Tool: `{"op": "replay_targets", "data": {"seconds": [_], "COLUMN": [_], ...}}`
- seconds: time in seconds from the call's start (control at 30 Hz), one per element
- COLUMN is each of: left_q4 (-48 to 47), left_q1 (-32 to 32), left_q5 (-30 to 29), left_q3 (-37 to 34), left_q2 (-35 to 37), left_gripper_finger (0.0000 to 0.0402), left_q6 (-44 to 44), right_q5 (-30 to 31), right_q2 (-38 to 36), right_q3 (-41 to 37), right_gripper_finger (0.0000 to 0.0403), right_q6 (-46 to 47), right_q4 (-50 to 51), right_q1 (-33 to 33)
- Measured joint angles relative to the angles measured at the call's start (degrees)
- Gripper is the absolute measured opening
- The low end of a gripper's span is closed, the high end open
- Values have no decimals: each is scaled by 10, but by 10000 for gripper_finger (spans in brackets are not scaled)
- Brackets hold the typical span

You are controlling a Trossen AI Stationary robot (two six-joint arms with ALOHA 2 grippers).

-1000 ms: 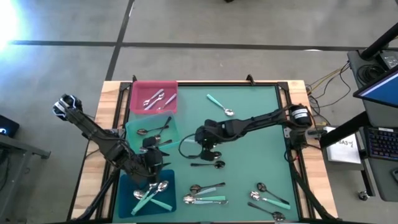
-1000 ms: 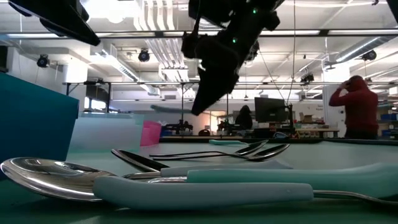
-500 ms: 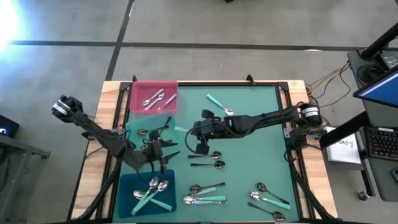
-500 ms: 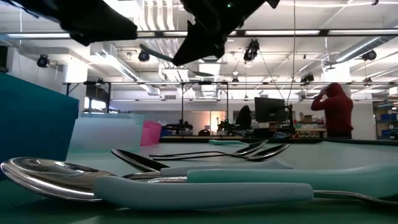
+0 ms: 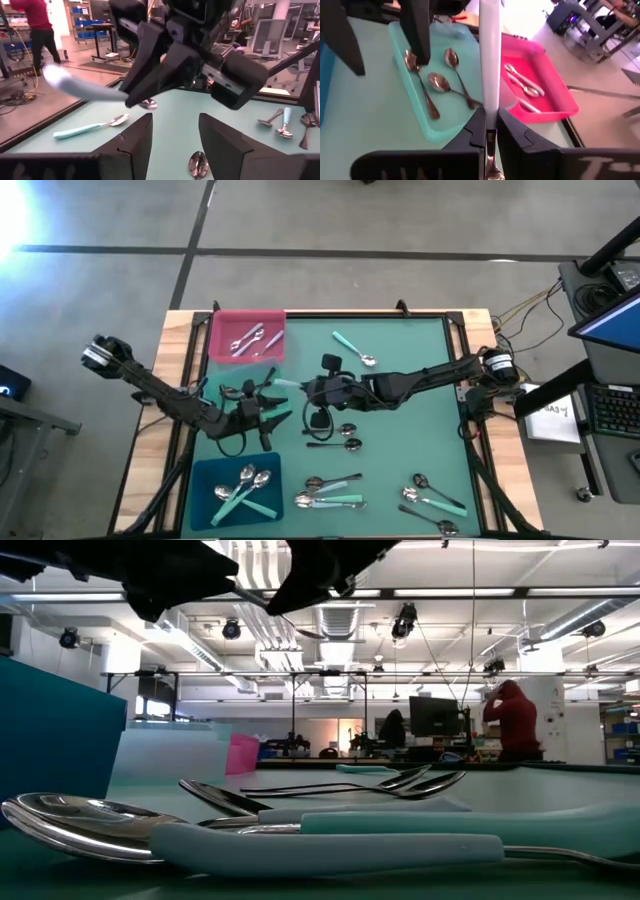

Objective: Sort silverware by color (type)
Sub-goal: Put the blue spoon into the pink bin

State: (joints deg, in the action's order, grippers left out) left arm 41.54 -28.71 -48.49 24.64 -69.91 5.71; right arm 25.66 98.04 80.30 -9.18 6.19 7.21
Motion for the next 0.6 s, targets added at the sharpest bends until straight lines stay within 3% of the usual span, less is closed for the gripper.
{"op": "replay_targets", "data": {"seconds": [0.17,0.3,0.6], "left_q4": [3,59,104], "left_q1": [8,11,14], "left_q5": [-24,-60,-60], "left_q3": [0,0,0], "left_q2": [0,2,0], "left_gripper_finger": [146,146,129], "left_q6": [2,2,-10], "right_q5": [-3,-3,-1], "right_q2": [0,0,0], "right_q3": [0,0,0], "right_gripper_finger": [13,13,13], "right_q6": [-22,-34,-39], "right_q4": [-40,-49,-54], "right_q1": [14,27,34]}}
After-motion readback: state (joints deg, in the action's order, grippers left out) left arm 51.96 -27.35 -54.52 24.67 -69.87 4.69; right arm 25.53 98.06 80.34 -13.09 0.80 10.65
